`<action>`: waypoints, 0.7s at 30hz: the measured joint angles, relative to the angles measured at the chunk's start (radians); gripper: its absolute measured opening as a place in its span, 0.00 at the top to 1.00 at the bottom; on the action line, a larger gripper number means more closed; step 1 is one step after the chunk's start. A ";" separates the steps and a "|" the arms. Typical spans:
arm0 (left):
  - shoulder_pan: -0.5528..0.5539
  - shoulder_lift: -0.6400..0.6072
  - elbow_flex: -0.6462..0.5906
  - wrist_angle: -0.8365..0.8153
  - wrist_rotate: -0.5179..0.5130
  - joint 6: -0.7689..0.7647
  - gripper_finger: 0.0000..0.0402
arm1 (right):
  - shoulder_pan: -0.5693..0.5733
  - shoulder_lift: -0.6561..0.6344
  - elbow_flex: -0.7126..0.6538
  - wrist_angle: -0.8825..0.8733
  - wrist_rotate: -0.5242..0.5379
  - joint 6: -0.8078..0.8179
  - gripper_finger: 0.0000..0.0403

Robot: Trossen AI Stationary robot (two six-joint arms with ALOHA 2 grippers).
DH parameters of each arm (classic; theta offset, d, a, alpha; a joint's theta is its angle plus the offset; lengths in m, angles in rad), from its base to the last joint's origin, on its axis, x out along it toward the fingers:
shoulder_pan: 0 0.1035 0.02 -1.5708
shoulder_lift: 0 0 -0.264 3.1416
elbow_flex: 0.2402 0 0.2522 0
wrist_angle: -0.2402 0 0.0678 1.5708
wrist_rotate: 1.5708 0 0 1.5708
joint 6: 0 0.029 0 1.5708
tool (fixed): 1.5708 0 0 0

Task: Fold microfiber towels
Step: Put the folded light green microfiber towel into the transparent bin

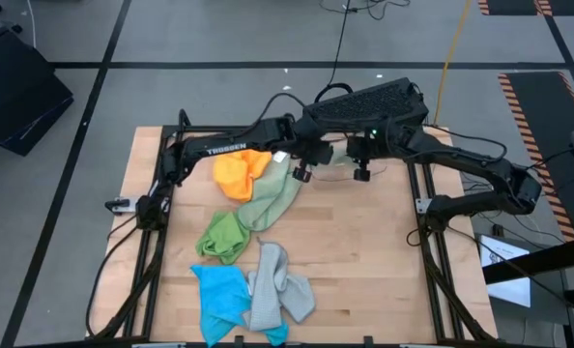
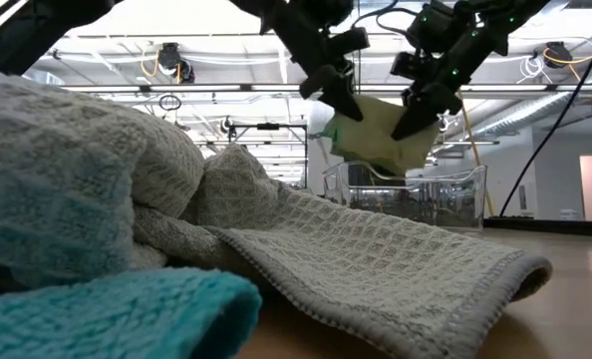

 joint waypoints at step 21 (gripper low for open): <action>0.068 -0.001 -0.164 0.228 0.031 -0.087 0.93 | -0.073 0.040 -0.001 -0.106 -0.049 -0.025 0.97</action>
